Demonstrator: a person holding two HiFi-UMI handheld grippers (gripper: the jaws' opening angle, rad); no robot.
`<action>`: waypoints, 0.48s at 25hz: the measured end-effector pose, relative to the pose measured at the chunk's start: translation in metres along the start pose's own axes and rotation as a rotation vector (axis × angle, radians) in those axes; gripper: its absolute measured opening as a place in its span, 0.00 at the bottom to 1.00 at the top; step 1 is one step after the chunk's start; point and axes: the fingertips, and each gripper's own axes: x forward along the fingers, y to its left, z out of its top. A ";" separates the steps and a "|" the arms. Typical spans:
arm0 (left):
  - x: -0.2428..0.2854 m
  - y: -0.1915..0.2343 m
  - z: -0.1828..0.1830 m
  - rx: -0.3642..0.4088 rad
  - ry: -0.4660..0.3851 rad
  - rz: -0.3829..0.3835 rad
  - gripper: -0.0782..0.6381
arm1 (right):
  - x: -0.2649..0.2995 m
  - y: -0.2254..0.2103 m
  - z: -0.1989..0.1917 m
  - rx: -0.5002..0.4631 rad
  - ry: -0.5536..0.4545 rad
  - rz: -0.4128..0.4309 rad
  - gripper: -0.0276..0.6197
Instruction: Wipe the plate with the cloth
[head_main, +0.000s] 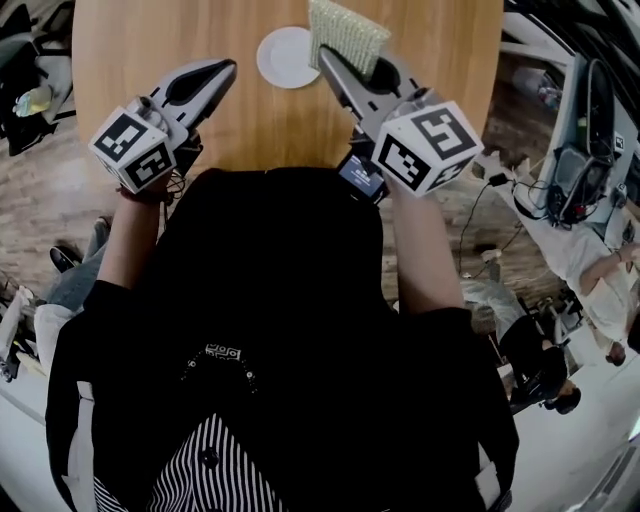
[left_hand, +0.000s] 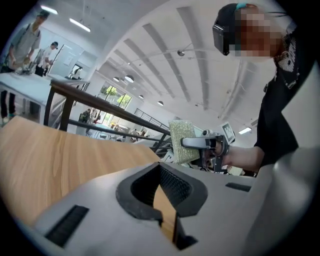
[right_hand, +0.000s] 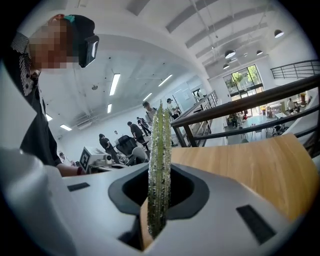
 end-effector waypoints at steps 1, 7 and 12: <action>0.003 0.005 -0.010 -0.027 0.011 0.007 0.11 | 0.002 -0.004 -0.003 0.003 0.009 0.005 0.14; 0.022 0.022 -0.037 -0.066 0.058 0.044 0.11 | 0.017 -0.035 -0.024 0.016 0.056 0.021 0.14; 0.029 0.034 -0.055 -0.063 0.111 0.063 0.11 | 0.037 -0.056 -0.055 0.018 0.105 0.027 0.14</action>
